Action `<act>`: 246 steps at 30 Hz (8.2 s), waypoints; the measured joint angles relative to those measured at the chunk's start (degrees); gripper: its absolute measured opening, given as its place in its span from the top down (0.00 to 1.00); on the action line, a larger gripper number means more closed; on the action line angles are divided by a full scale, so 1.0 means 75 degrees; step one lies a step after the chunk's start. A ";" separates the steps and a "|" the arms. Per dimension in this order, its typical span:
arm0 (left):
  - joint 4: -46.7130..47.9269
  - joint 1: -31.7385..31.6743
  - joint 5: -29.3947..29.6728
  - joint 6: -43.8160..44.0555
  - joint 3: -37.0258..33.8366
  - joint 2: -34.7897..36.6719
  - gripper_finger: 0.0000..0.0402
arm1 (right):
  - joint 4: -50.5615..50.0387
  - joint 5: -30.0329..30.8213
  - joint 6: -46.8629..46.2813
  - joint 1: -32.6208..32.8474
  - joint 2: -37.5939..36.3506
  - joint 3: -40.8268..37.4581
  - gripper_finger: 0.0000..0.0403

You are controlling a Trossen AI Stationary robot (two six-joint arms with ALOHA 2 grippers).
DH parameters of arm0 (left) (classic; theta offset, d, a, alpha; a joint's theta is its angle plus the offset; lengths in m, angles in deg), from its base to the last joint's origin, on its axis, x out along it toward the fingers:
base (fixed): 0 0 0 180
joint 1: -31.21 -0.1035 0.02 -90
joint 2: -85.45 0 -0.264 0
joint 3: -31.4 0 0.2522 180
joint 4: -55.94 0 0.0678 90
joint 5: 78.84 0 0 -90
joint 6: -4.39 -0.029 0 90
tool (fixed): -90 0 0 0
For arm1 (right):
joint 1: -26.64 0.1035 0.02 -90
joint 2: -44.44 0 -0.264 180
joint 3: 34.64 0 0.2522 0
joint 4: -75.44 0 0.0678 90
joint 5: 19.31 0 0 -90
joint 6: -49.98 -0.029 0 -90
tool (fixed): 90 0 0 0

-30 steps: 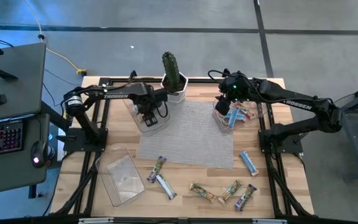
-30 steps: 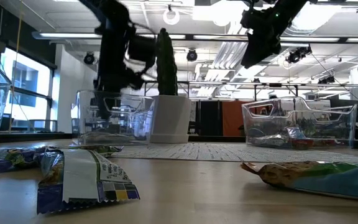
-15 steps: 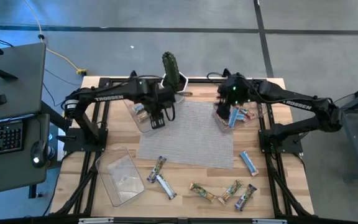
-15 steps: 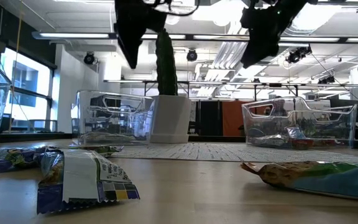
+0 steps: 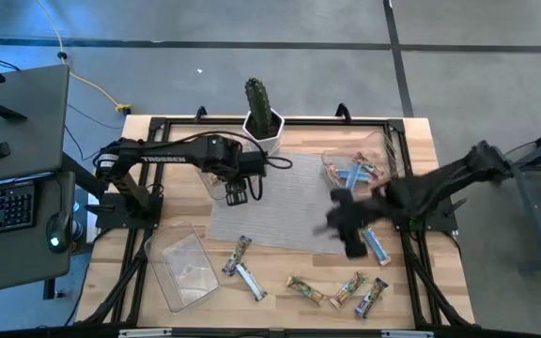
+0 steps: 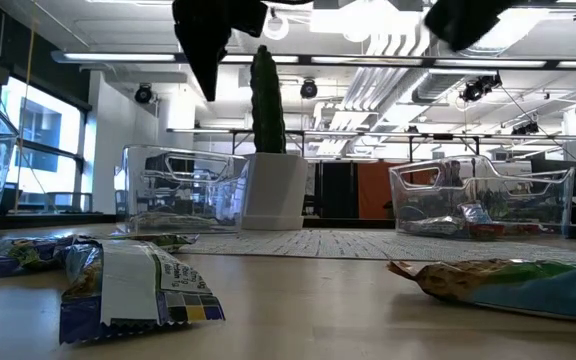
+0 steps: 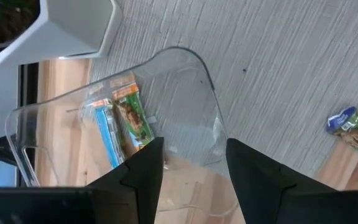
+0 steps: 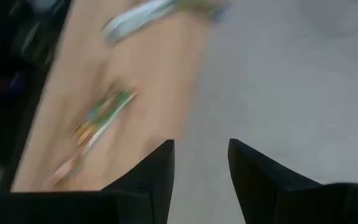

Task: Pick and place Granola Bars by type
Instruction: Put the yellow granola bar into the top left transparent bin

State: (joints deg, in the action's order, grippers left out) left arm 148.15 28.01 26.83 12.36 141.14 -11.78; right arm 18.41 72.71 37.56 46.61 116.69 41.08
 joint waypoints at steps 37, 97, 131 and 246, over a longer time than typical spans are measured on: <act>-0.0266 -0.0017 -0.0067 0.0976 -0.0006 0.0000 0.58 | 0.0968 -0.0087 -0.1709 0.3663 0.4082 0.0000 0.52; 0.0541 -0.0023 0.1588 0.0778 0.0000 0.3877 0.58 | 0.9490 -0.1745 0.5868 -0.4088 0.5009 0.1388 0.77; 0.0943 -0.0023 0.1354 0.1206 0.0000 0.3858 0.58 | 0.6760 -0.0964 0.5941 -0.4118 0.7064 0.3679 0.77; 0.0926 -0.0020 0.0793 0.1509 -0.0003 0.3861 0.58 | 0.2921 0.1137 -0.4804 0.2200 0.5410 0.1361 0.44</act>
State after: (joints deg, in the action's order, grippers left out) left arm 155.09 27.85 32.77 23.68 141.12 17.18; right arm 40.32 81.23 1.53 63.10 157.27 51.28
